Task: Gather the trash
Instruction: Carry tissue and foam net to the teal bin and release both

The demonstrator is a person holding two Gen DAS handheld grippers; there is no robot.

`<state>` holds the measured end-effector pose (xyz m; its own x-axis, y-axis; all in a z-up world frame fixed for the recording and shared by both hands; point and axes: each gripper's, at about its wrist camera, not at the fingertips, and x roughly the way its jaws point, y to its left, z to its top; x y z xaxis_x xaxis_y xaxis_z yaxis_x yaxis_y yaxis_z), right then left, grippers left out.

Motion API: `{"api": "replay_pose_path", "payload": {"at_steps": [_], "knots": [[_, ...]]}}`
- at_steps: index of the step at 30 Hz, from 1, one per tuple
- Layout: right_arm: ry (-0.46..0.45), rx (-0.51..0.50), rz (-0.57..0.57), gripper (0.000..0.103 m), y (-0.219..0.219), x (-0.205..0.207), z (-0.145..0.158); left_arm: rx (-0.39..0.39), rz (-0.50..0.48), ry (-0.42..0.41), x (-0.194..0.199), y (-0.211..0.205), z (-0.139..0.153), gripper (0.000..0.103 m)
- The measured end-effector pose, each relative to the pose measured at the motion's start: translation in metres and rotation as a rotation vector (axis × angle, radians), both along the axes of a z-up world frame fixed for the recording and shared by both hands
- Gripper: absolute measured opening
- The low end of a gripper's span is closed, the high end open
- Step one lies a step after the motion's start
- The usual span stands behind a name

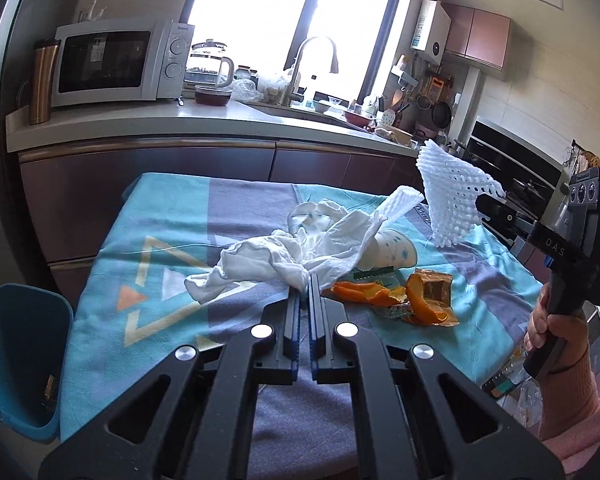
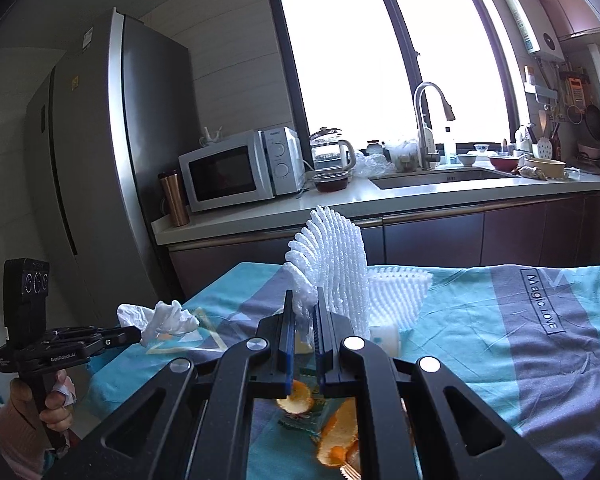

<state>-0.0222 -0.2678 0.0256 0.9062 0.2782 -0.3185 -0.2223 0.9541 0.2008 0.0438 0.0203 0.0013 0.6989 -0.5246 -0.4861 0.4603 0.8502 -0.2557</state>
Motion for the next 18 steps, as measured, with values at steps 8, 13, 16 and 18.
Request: {"api": "replay_pose_path", "payload": {"at_steps": [8, 13, 16, 18], "knots": [[0.034, 0.008, 0.167, 0.007, 0.054, 0.013, -0.006, 0.016, 0.076, -0.021, -0.019, 0.036, 0.006, 0.004], [0.055, 0.002, 0.276, 0.007, 0.093, 0.023, -0.009, 0.018, 0.149, -0.028, -0.027, 0.067, 0.008, 0.004], [0.070, 0.000, 0.345, 0.007, 0.116, 0.030, -0.011, 0.024, 0.199, -0.032, -0.032, 0.087, 0.010, 0.004], [0.074, -0.005, 0.386, 0.007, 0.131, 0.034, -0.011, 0.030, 0.234, -0.032, -0.034, 0.102, 0.010, 0.004]]}}
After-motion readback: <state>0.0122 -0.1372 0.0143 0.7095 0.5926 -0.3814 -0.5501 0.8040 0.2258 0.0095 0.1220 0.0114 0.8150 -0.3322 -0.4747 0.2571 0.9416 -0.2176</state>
